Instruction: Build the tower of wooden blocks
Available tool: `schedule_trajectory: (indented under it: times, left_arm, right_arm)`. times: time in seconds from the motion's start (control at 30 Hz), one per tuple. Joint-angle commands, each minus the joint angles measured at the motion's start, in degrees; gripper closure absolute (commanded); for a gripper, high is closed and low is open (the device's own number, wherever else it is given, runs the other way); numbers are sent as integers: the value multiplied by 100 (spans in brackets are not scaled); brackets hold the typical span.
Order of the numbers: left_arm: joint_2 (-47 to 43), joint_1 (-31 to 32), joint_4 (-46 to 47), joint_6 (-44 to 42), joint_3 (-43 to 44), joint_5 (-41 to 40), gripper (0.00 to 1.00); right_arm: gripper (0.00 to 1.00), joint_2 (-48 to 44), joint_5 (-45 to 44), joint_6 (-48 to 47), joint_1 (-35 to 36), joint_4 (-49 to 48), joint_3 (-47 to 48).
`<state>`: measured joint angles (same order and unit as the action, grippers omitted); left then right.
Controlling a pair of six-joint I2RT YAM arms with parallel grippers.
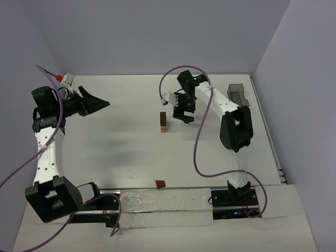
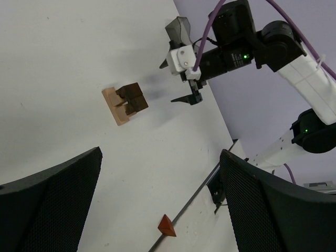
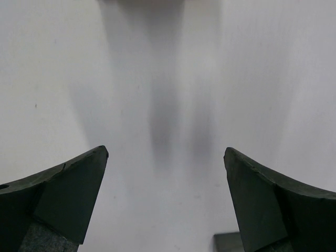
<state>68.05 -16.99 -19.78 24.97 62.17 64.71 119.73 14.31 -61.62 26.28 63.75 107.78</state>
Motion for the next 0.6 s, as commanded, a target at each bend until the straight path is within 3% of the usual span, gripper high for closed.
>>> schedule_trajectory:
  times: [0.0, 0.2, 0.33, 0.4, 0.57]
  left_arm:
    - [-86, -52, -137, -294, 192, -54, 1]
    - [6, -56, -310, -479, 254, -135, 1]
    - [-104, -58, -455, -726, 253, -299, 1]
    - [-195, -58, -460, -800, 199, -353, 1]
    - [-527, -50, -377, -1026, -20, -99, 2]
  right_arm:
    - [0, -949, -39, -70, -451, -25, -538]
    - [1, -2162, 307, 72, -645, -487, -1976]
    - [5, -2867, 1126, 549, -506, -607, -2743]
    - [7, -3292, 1327, 825, -291, -855, -3218]
    - [12, -4146, 1460, 1833, 1030, -1819, -4304]
